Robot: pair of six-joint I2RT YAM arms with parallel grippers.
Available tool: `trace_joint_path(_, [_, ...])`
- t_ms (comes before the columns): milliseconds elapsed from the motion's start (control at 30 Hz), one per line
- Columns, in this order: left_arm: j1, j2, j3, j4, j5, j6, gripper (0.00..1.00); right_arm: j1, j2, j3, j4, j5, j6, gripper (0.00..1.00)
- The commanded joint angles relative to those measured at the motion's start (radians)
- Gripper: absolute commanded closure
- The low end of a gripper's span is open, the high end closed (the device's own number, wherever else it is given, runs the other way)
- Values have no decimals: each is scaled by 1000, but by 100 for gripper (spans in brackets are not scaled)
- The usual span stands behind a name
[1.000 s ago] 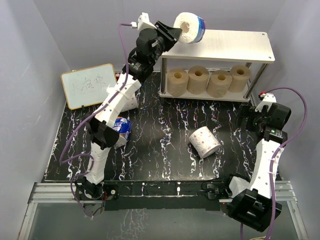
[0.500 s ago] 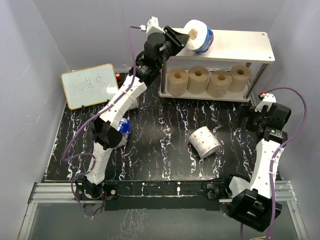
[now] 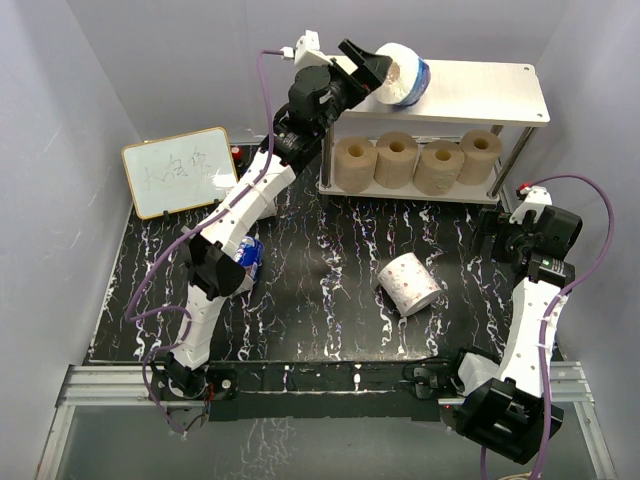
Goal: Place and organize the paper towels onto the shelf
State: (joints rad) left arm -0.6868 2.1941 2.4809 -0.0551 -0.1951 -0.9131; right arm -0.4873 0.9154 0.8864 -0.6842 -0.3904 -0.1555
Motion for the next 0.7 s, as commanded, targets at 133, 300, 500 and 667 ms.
trace_joint_path(133, [-8, -86, -1, 203, -7, 135, 1, -7, -26, 12, 40, -14, -11, 2])
trace_joint_path(300, [-8, -76, 21, 223, -28, 161, 1, -7, -27, 12, 40, -15, -12, 2])
trace_joint_path(500, [-3, -119, 9, 152, -27, 162, 1, -7, -29, 12, 39, -11, -12, 2])
trace_joint_path(667, [40, -243, 136, -279, 0, 297, 1, -7, -50, 10, 39, -13, -13, 2])
